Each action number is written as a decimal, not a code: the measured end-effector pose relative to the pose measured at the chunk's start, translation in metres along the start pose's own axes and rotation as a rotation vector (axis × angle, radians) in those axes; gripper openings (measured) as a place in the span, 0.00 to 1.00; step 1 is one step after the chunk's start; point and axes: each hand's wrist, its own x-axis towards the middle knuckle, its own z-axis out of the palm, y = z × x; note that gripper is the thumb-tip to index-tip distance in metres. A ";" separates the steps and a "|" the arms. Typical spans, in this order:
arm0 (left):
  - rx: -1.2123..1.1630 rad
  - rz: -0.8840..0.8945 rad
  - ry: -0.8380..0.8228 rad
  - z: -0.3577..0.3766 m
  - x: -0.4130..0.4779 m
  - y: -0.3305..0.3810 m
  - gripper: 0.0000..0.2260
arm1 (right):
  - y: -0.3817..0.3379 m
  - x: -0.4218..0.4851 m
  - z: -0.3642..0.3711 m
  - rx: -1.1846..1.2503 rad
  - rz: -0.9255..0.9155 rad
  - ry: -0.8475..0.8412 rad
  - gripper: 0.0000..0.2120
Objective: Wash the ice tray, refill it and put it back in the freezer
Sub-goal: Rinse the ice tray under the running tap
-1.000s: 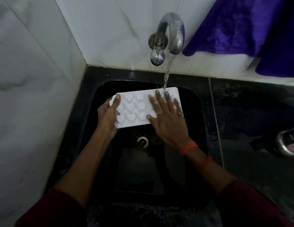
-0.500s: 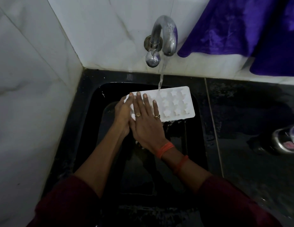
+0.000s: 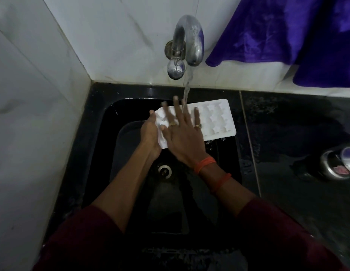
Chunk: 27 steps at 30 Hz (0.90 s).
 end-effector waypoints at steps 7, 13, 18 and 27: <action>-0.056 -0.033 0.062 -0.004 0.023 0.001 0.28 | 0.022 0.010 -0.002 -0.043 -0.016 -0.022 0.26; 0.080 0.079 0.133 -0.022 0.018 0.002 0.20 | 0.080 0.001 -0.006 0.161 0.377 -0.053 0.26; 0.260 0.359 0.150 -0.020 0.008 0.008 0.18 | 0.082 -0.007 -0.009 0.729 0.879 0.045 0.28; 0.691 1.068 -0.093 -0.031 -0.017 0.009 0.16 | 0.092 -0.019 -0.003 1.711 1.342 -0.452 0.19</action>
